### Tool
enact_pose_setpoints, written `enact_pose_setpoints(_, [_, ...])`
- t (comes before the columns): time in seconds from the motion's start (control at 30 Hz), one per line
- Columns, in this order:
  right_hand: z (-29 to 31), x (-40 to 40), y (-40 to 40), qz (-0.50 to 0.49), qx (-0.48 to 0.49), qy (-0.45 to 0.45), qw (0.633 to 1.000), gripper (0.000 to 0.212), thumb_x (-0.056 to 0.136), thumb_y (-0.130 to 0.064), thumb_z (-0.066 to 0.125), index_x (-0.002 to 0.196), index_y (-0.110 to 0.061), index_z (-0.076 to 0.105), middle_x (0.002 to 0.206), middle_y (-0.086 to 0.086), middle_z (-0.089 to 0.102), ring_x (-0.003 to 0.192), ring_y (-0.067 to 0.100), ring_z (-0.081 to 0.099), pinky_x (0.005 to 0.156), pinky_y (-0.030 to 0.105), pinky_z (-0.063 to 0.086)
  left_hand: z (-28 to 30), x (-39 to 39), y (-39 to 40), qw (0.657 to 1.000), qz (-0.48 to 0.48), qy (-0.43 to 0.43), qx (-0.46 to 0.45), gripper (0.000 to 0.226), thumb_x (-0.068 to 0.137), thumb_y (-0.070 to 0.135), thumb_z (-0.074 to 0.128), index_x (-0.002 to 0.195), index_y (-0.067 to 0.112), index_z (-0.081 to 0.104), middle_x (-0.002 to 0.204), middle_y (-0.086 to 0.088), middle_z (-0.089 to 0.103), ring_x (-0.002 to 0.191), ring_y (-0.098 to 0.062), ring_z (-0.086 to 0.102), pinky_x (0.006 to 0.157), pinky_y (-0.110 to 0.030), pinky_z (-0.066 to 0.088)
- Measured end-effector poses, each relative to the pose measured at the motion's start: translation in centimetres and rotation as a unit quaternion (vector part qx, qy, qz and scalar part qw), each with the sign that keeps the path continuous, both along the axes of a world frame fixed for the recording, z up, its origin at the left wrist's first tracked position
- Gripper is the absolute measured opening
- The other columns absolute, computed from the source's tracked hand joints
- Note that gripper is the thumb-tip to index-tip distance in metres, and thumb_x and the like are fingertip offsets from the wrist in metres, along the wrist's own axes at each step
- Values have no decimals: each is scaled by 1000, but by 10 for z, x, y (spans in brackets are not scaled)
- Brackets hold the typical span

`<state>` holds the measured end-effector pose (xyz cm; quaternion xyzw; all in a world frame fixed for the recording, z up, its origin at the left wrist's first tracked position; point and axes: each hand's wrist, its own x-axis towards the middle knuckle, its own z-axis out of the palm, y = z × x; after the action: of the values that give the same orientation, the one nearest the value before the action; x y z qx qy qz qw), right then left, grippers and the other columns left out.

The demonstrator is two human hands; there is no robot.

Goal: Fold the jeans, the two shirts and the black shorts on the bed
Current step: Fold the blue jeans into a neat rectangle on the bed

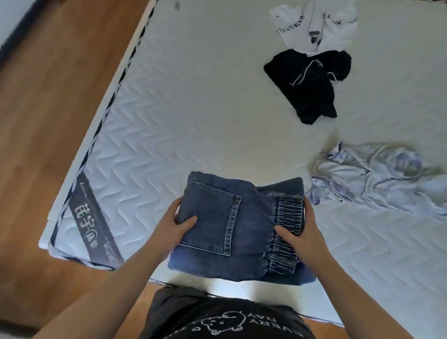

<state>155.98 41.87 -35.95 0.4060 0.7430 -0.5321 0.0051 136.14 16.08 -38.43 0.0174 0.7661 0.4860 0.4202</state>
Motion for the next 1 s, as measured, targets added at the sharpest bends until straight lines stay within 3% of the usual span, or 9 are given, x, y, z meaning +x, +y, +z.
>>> enact_pose_setpoints(0.23, [3,19,92,139,19,-11,990,98,82,-33,78,153,-37,11,129,-15,50,113,11,53,103,40,42,8,98,52,991,127,-3,-51,61,90,33,69,141,41,37,113,1,69,99,-15,68,90,-35,56])
enact_pose_setpoints(0.43, [-12,-3,117,248,48,-35,967,98,79,-31,79,153,-31,15,142,-7,46,123,15,49,104,37,39,-16,157,62,962,264,-62,-41,69,80,42,73,140,40,39,120,6,66,105,-17,66,92,-42,56])
enact_pose_setpoints(0.6, [-48,-34,114,312,69,-69,945,94,78,-29,81,151,-21,22,135,0,55,121,21,55,102,37,41,-43,188,53,922,359,-139,-38,27,89,28,71,114,22,61,106,1,73,96,-21,70,89,-45,57])
enact_pose_setpoints(0.83, [-114,-81,109,426,96,-131,890,75,80,-31,79,139,-12,38,130,7,59,115,28,58,89,32,41,-102,214,54,888,408,-207,-36,28,85,20,75,110,17,63,100,0,74,93,-21,71,85,-40,57])
enact_pose_setpoints(0.9, [-135,-95,111,450,94,-139,877,70,80,-31,79,136,-12,41,128,6,60,113,26,58,89,33,42,-123,220,59,886,406,-221,-40,37,78,20,77,112,14,64,100,-2,75,94,-23,71,89,-44,57])
enact_pose_setpoints(1.0, [-163,-108,115,476,75,-146,864,65,80,-27,79,134,-14,45,124,2,61,110,20,57,88,32,40,-148,232,70,871,431,-232,-35,30,83,14,75,110,14,63,99,-2,74,93,-23,71,87,-41,57])
